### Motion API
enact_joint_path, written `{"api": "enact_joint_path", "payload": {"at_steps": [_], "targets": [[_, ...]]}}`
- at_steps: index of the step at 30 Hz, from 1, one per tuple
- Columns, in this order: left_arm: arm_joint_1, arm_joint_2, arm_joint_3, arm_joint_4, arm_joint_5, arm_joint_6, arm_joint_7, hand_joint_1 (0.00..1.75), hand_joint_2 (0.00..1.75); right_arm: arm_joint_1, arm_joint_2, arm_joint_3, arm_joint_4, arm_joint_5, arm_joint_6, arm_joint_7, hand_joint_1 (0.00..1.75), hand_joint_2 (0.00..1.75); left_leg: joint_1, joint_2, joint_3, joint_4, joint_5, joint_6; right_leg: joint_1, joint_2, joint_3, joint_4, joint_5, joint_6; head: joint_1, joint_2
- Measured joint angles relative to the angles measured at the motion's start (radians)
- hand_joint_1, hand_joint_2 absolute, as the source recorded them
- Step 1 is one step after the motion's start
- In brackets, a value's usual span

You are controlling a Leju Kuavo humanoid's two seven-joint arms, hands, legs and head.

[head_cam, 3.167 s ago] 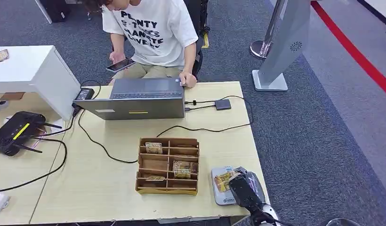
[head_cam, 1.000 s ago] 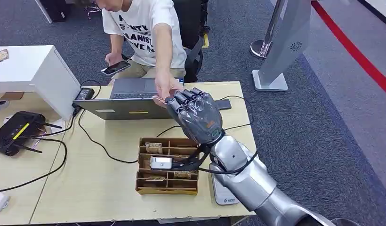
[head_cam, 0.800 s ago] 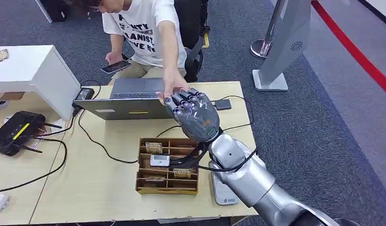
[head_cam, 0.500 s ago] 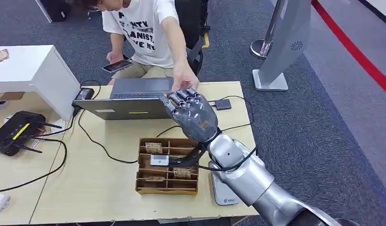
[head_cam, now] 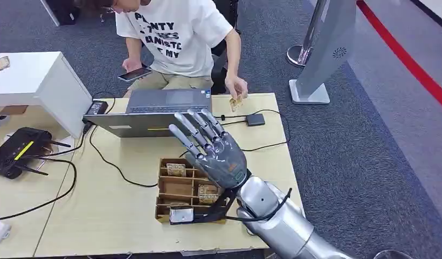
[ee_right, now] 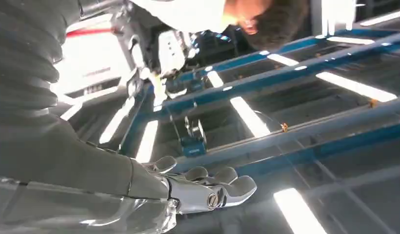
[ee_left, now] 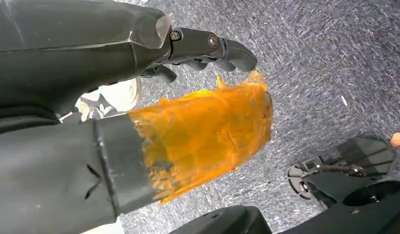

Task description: Pass the card to the sensor for recognition and then transmit it.

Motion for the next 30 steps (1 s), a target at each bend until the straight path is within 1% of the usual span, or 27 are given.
{"api": "enact_joint_path", "payload": {"at_steps": [4, 7, 15, 16, 17, 18, 19, 20, 21, 22, 25, 27, 28, 29, 30], "targets": [[0.009, 0.0, 0.003, 0.0, 0.02, 0.011, -0.008, 0.0, 0.0, 0.078, 0.0, 0.0, -0.075, -0.077, 0.0, -0.05, 0.0, 1.75, 0.0, 0.0, 0.0, 0.0, 0.0, 0.0, 0.0, 0.0, 0.0, 0.0, 0.0, 0.0, 0.0, 0.0], [0.015, 0.0, 0.008, 0.0, 0.023, 0.013, -0.011, 0.0, 0.0, 0.119, 0.0, 0.001, -0.112, -0.09, 0.0, -0.062, 0.0, 1.75, 0.0, 0.0, 0.0, 0.0, 0.0, 0.0, 0.0, 0.0, 0.0, 0.0, 0.0, 0.0, 0.0, 0.0], [0.023, 0.002, 0.02, 0.0, 0.047, 0.025, -0.024, 0.0, 0.0, 0.203, -0.005, 0.003, -0.169, -0.189, 0.0, -0.09, 0.0, 1.75, 0.0, 0.0, 0.0, 0.0, 0.0, 0.0, 0.0, 0.0, 0.0, 0.0, 0.0, 0.0, 0.0, 0.0], [0.024, 0.002, 0.024, 0.0, 0.047, 0.026, -0.025, 0.0, 0.0, 0.209, -0.006, 0.004, -0.174, -0.193, 0.0, -0.091, 0.05, 1.75, 0.0, 0.0, 0.0, 0.0, 0.0, 0.0, 0.0, 0.001, 0.0, 0.0, 0.0, 0.0, -0.001, 0.0], [0.026, 0.002, 0.026, 0.0, 0.048, 0.026, -0.027, 0.0, 0.0, 0.214, -0.007, 0.005, -0.178, -0.194, 0.0, -0.092, 0.17, 1.75, 0.0, 0.0, 0.0, 0.0, 0.0, 0.0, 0.0, 0.001, 0.0, 0.0, 0.0, 0.0, 0.0, 0.0], [0.027, 0.003, 0.027, 0.0, 0.049, 0.026, -0.027, 0.0, 0.0, 0.218, -0.008, 0.006, -0.181, -0.194, 0.0, -0.092, 0.42, 1.75, 0.0, 0.0, 0.0, 0.0, 0.0, 0.0, 0.0, 0.0, 0.0, 0.0, 0.0, 0.0, 0.0, 0.0], [0.028, 0.003, 0.028, 0.0, 0.049, 0.026, -0.028, 0.0, 0.0, 0.22, -0.009, 0.007, -0.184, -0.195, 0.0, -0.092, 0.94, 1.75, 0.0, 0.0, 0.0, 0.0, 0.0, 0.0, 0.0, 0.0, 0.0, 0.0, 0.0, 0.0, 0.0, 0.0], [0.029, 0.003, 0.03, 0.0, 0.05, 0.026, -0.029, 0.0, 0.0, 0.222, -0.01, 0.009, -0.185, -0.196, 0.0, -0.092, 1.34, 1.75, 0.0, 0.0, 0.0, 0.0, 0.0, 0.0, 0.0, 0.0, 0.0, 0.0, 0.0, 0.0, -0.001, 0.0], [0.029, 0.003, 0.031, 0.0, 0.051, 0.027, -0.029, 0.0, 0.0, 0.224, -0.011, 0.01, -0.186, -0.203, 0.0, -0.092, 1.38, 1.75, 0.0, 0.0, 0.0, 0.0, 0.0, 0.0, 0.0, 0.0, 0.0, 0.0, 0.0, 0.0, 0.0, 0.0], [0.029, 0.003, 0.032, 0.0, 0.052, 0.028, -0.031, 0.0, 0.0, 0.226, -0.013, 0.011, -0.187, -0.206, 0.0, -0.092, 1.47, 1.75, 0.0, 0.0, 0.0, 0.0, 0.0, 0.0, 0.0, 0.0, 0.0, 0.0, 0.0, 0.0, 0.0, 0.0], [0.03, 0.003, 0.033, 0.0, 0.058, 0.033, -0.039, 0.0, 0.0, 0.239, -0.017, 0.016, -0.198, -0.217, 0.0, -0.092, 1.59, 1.75, 0.0, 0.0, 0.0, 0.0, 0.0, 0.0, 0.0, 0.0, 0.0, 0.0, 0.0, 0.0, 0.0, 0.0], [0.031, 0.003, 0.033, 0.0, 0.06, 0.033, -0.04, 0.0, 0.0, 0.246, -0.02, 0.019, -0.205, -0.224, 0.0, -0.092, 1.54, 1.75, 0.0, 0.0, 0.0, 0.0, 0.0, 0.0, 0.0, 0.0, 0.0, 0.0, 0.0, 0.0, 0.0, 0.0], [0.032, 0.003, 0.034, 0.0, 0.062, 0.033, -0.04, 0.0, 0.0, 0.249, -0.022, 0.021, -0.208, -0.227, 0.0, -0.092, 1.45, 1.75, 0.0, 0.0, 0.0, 0.0, 0.0, 0.0, 0.0, 0.0, 0.0, 0.0, 0.0, 0.0, 0.0, 0.0], [0.032, 0.003, 0.035, 0.0, 0.066, 0.033, -0.04, 0.0, 0.0, 0.252, -0.024, 0.023, -0.21, -0.236, 0.0, -0.092, 1.31, 1.75, 0.0, 0.0, 0.0, 0.0, 0.0, 0.0, 0.0, 0.0, 0.0, 0.0, 0.0, 0.0, 0.0, 0.0], [0.033, 0.003, 0.037, 0.0, 0.068, 0.033, -0.04, 0.0, 0.0, 0.254, -0.025, 0.026, -0.212, -0.239, 0.0, -0.092, 1.29, 1.75, 0.0, 0.0, 0.0, 0.0, 0.0, 0.0, 0.0, 0.0, 0.0, 0.0, 0.0, 0.0, 0.0, 0.0]]}}
